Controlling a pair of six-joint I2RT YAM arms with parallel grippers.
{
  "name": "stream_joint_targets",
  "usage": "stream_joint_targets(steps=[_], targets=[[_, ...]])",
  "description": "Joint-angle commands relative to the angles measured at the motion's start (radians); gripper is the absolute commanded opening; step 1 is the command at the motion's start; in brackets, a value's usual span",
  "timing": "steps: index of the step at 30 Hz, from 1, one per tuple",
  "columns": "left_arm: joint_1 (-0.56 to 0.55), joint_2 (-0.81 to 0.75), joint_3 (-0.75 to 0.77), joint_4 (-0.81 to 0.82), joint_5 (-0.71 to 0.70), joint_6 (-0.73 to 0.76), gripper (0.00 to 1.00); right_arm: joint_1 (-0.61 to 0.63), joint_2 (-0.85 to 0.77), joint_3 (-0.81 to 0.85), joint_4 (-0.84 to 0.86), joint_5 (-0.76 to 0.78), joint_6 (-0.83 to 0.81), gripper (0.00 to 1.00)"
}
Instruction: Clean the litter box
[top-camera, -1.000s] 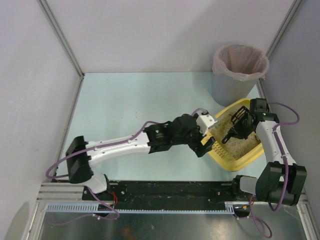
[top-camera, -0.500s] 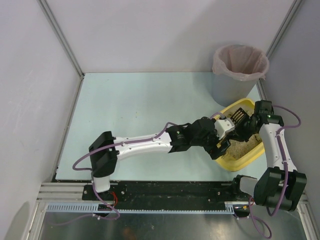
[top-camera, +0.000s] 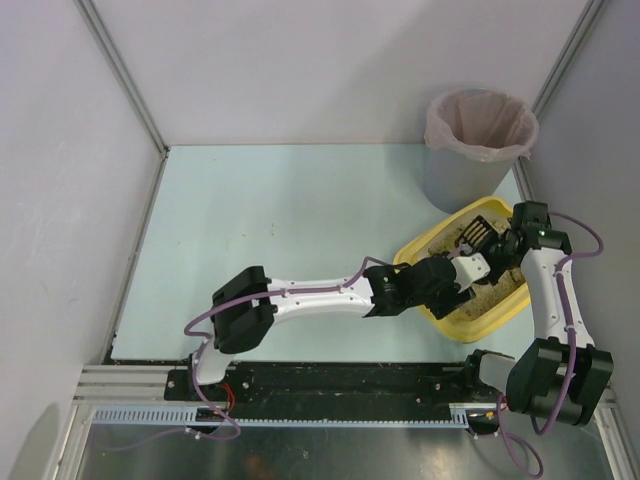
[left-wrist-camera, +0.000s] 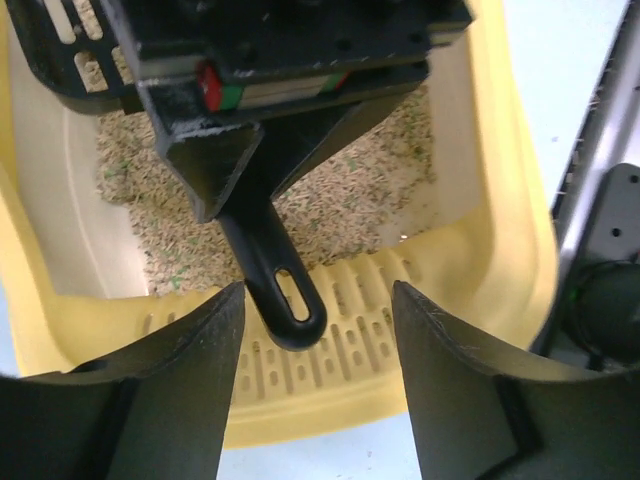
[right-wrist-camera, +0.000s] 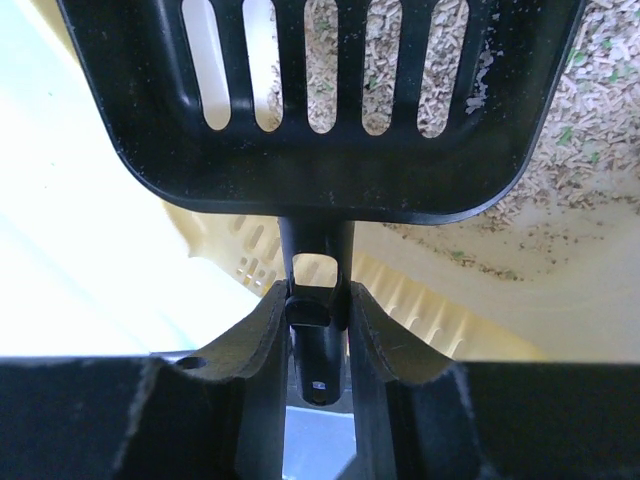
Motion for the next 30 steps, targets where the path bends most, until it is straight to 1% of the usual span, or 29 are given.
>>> stream_joint_targets(steps=[1,6,7,9,10,12,13,14,15,17,18,19,21,24,25,27,28,30], targets=[[0.001,0.014,0.038,0.022,-0.094,0.036,0.63,-0.002,-0.033,0.054,-0.018,-0.044,-0.015,0.03],[-0.002,0.037,0.033,0.022,-0.128,0.038,0.63,-0.002,-0.032,0.052,-0.021,-0.049,-0.018,0.04],[-0.004,0.040,0.035,0.022,-0.138,0.036,0.65,-0.002,-0.032,0.054,-0.023,-0.049,-0.020,0.04],[-0.002,0.043,0.033,0.023,-0.137,0.038,0.63,-0.002,-0.033,0.052,-0.030,-0.042,-0.025,0.04],[-0.004,0.044,0.033,0.026,-0.131,0.038,0.55,-0.002,-0.032,0.054,-0.032,-0.032,-0.026,0.04],[-0.004,0.047,0.038,0.025,-0.117,0.038,0.48,-0.002,-0.032,0.052,-0.038,-0.032,-0.028,0.04],[-0.004,0.050,0.041,0.025,-0.105,0.038,0.40,-0.002,-0.035,0.052,-0.038,-0.033,-0.029,0.05],[-0.004,0.052,0.049,0.026,-0.083,0.038,0.35,0.000,-0.038,0.052,-0.038,-0.036,-0.026,0.06],[-0.002,0.056,0.052,0.029,-0.074,0.038,0.22,0.001,-0.043,0.054,-0.038,-0.032,-0.017,0.06],[-0.002,0.055,0.056,0.026,-0.048,0.027,0.11,0.012,-0.064,0.052,-0.035,-0.013,-0.006,0.08],[-0.002,0.052,0.058,0.028,-0.043,0.009,0.03,0.017,-0.073,0.052,-0.041,0.020,0.000,0.09],[-0.004,0.049,0.056,0.028,-0.039,-0.001,0.00,0.024,-0.078,0.051,-0.044,0.042,0.012,0.12],[-0.002,0.044,0.059,0.028,-0.017,-0.024,0.00,0.027,-0.102,0.046,-0.050,0.091,0.021,0.16],[-0.001,0.037,0.066,0.026,0.015,-0.051,0.00,0.027,-0.142,0.028,-0.032,0.115,0.049,0.26],[-0.001,0.032,0.070,0.026,0.019,-0.059,0.00,0.029,-0.153,0.013,-0.026,0.119,0.067,0.35],[0.001,0.027,0.070,0.025,0.033,-0.080,0.00,0.040,-0.173,-0.006,-0.006,0.134,0.089,0.41],[-0.001,0.026,0.075,0.025,0.036,-0.087,0.00,0.044,-0.197,-0.030,0.002,0.137,0.103,0.46],[0.002,0.024,0.078,0.023,0.042,-0.105,0.00,0.057,-0.219,-0.056,0.022,0.136,0.138,0.49]])
